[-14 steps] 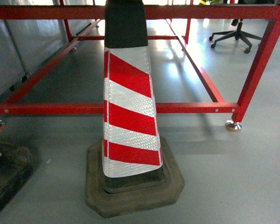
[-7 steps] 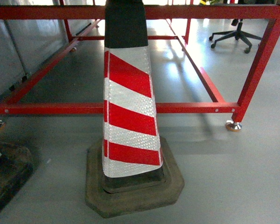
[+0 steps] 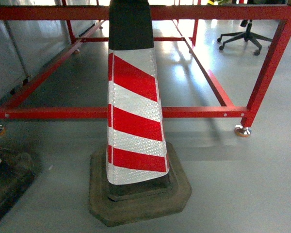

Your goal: Pick blue part to blue bin on bottom shelf

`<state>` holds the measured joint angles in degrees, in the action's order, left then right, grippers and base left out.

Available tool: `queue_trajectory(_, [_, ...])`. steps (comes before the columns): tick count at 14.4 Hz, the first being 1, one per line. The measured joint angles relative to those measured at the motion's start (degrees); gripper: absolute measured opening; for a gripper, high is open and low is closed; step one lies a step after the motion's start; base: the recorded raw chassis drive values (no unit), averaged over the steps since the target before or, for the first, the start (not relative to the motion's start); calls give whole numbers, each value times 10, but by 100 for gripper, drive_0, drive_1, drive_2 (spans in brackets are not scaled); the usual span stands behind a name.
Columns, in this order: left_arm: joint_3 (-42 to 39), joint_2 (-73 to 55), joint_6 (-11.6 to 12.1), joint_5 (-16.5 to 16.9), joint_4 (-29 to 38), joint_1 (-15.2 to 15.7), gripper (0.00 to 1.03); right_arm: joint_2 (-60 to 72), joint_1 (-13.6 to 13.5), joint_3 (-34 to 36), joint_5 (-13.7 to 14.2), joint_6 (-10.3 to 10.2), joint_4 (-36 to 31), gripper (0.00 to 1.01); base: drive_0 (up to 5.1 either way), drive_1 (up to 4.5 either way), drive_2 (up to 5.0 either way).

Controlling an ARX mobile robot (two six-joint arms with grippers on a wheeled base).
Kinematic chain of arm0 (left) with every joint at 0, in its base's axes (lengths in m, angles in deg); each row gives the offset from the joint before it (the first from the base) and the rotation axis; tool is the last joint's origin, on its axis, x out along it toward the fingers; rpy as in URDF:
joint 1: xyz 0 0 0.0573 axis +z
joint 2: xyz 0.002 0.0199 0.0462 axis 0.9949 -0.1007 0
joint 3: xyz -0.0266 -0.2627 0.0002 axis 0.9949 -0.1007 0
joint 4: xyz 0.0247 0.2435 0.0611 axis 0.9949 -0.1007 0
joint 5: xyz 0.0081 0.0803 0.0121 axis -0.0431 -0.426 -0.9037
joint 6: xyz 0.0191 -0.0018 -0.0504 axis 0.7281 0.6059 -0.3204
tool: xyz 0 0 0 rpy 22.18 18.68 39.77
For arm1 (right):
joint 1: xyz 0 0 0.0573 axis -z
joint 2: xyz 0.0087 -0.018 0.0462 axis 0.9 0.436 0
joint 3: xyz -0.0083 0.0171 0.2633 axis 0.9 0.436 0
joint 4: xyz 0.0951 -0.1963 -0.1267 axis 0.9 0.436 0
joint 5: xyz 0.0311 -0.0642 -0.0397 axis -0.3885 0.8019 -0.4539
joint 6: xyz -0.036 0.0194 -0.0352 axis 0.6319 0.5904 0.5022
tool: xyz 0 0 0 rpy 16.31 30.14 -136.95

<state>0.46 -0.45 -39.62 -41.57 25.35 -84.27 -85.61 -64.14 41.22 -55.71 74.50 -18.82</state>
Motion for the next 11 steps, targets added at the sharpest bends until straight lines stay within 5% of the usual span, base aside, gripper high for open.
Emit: queue_trajectory(11, [0, 0, 0, 0, 0, 0, 98, 0, 0, 0, -1, 1, 0, 98, 0, 0, 0])
